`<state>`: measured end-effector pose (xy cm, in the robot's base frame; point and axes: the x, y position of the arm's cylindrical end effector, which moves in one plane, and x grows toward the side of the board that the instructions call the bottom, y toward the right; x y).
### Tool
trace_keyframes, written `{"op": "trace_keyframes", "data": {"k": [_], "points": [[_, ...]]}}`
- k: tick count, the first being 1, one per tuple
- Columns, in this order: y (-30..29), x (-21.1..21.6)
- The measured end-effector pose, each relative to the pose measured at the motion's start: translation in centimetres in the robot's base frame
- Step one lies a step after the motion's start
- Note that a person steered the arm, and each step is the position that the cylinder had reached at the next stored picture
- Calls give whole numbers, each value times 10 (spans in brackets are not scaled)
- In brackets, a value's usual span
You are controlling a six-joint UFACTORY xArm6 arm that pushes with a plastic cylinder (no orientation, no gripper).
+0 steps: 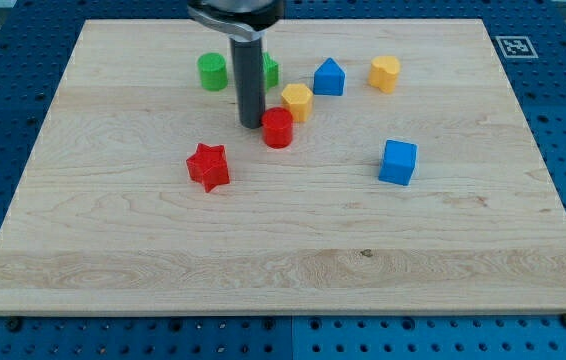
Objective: Push red star closer to red circle
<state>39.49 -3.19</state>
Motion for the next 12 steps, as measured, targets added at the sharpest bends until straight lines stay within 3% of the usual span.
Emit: {"op": "trace_keyframes", "data": {"k": [2,6,7,8,12], "points": [[18,8],[-114,16],[-147,44],[-132,70],[-81,74]]}}
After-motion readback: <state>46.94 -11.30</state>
